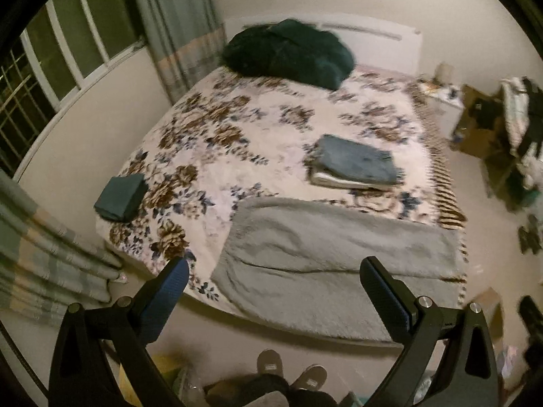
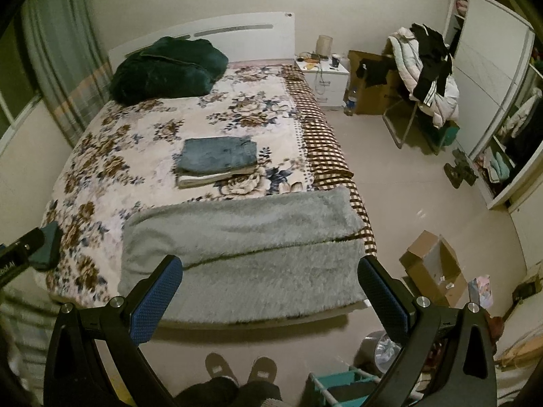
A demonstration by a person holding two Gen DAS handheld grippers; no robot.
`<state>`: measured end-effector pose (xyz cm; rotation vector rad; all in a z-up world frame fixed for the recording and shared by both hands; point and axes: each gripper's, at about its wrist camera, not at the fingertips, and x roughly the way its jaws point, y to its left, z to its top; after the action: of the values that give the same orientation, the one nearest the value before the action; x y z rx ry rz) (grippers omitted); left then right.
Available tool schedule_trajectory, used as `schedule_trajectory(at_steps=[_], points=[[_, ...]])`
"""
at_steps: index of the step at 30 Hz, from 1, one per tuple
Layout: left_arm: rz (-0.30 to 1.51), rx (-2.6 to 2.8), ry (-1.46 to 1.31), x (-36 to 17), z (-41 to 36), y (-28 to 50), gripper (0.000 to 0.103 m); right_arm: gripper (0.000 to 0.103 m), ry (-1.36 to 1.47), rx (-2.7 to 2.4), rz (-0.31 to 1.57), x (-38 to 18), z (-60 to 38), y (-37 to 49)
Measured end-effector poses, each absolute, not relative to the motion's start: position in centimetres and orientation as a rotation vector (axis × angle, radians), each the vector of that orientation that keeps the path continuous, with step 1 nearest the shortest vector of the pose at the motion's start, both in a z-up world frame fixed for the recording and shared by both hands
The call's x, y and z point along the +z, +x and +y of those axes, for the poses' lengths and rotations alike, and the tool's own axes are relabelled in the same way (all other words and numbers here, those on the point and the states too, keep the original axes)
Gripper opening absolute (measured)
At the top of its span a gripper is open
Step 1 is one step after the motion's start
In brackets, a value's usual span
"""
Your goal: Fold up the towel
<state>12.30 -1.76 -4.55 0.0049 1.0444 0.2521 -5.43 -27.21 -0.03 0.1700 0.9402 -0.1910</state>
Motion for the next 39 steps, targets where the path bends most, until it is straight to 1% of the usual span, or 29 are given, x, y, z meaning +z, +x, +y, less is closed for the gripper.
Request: schedule_trajectory(at_steps=[5, 10, 11, 17, 21, 25, 27, 31, 33, 35, 36, 37, 38, 39], points=[[1.144, 0.291, 0.002, -9.9, -0.9, 18.0, 0.103, 0.103, 0.206, -0.237, 0.994, -4.8, -29.9, 3.2], [1.235, 0.327, 0.008, -16.2, 0.0, 25.5, 0.103, 0.103, 0.275, -0.279, 1.090, -11.5, -32.1, 12.3], [1.249, 0.326, 0.003, -17.2, 0.3, 26.5, 0.103, 0.103, 0.298, -0.292, 1.108, -13.3, -32.7, 14.6], [1.422, 0.339, -0.091, -27.1, 2.3, 36.2, 0.103, 0.103, 0.411, -0.392, 1.208, -23.8, -35.7, 25.6], [1.553, 0.367, -0.216, -35.7, 4.0, 42.2, 0.103, 0.103, 0.524, -0.460, 1.289, -33.5, -38.9, 32.8], [1.647, 0.413, -0.334, -44.2, 5.3, 46.7, 0.103, 0.103, 0.637, -0.529, 1.352, -41.9, -41.7, 36.9], [1.679, 0.436, -0.373, -47.3, 5.8, 48.0, 0.103, 0.103, 0.709, -0.568, 1.385, -46.8, -43.7, 39.0], [1.723, 0.489, -0.467, -52.5, 6.6, 49.3, 0.103, 0.103, 0.829, -0.646, 1.424, -53.4, -46.9, 40.1], [1.735, 0.509, -0.496, -54.0, 6.8, 49.1, 0.103, 0.103, 0.881, -0.679, 1.437, -56.0, -48.0, 40.4], [1.738, 0.539, -0.506, -55.0, 7.0, 48.6, 0.098, 0.103, 0.923, -0.705, 1.446, -58.0, -48.6, 40.5], [1.730, 0.559, -0.510, -55.3, 7.2, 48.1, 0.089, 0.103, 0.940, -0.718, 1.450, -58.9, -48.8, 40.7], [1.723, 0.566, -0.513, -55.4, 7.3, 47.8, 0.076, 0.103, 0.951, -0.722, 1.449, -59.4, -48.9, 40.8], [1.708, 0.576, -0.520, -55.5, 7.4, 47.3, 0.068, 0.099, 0.966, -0.721, 1.445, -60.2, -48.9, 40.9], [1.684, 0.587, -0.523, -55.2, 7.5, 46.7, 0.051, 0.091, 0.972, -0.717, 1.443, -60.7, -48.8, 41.1]])
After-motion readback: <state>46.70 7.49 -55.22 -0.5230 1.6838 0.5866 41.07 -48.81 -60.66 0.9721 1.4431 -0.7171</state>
